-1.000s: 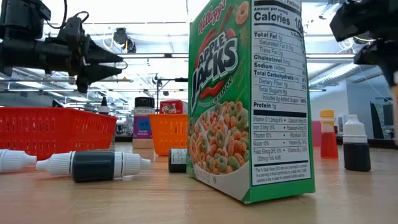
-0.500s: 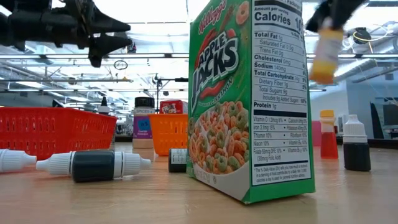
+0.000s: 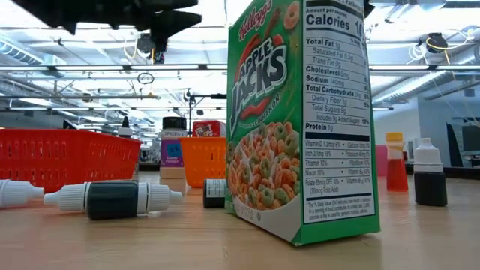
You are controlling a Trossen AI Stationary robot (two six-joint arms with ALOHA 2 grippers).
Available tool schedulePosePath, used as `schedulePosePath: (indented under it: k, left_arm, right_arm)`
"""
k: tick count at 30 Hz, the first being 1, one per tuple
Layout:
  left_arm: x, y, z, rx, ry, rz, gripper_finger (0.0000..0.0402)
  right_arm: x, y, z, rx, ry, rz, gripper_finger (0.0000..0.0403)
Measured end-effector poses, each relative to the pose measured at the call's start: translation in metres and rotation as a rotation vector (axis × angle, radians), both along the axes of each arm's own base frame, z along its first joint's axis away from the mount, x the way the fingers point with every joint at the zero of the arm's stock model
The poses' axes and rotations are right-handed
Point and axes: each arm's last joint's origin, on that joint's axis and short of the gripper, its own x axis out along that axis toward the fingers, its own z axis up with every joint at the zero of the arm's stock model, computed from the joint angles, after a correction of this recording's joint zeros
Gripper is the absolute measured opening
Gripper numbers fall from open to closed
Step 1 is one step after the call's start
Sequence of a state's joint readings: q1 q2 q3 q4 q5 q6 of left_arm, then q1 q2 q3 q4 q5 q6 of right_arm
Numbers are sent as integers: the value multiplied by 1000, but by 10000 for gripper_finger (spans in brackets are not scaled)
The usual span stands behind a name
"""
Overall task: Pick & Place Kitchen Items
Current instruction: Put the large yellow food coloring bottle into the orange bin
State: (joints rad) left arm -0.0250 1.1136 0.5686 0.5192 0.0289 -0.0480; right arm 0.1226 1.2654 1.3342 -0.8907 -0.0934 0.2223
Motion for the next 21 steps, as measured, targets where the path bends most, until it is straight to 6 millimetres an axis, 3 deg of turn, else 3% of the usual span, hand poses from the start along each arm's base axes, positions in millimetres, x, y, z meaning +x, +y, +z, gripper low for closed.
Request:
schedulePosePath:
  k: [6, 12, 21]
  left_arm:
    - [44, -6, 8, 18, 38, -78, 184]
    - [82, -6, 4, 26, 143, -83, 184]
    - [122, -9, -8, 18, 214, -132, 184]
  right_arm:
    - [8, -1, -7, -11, 17, 29, 128]
    - [12, -1, -6, -1, -3, 45, 128]
    - [13, 0, -5, -30, -29, 99, 128]
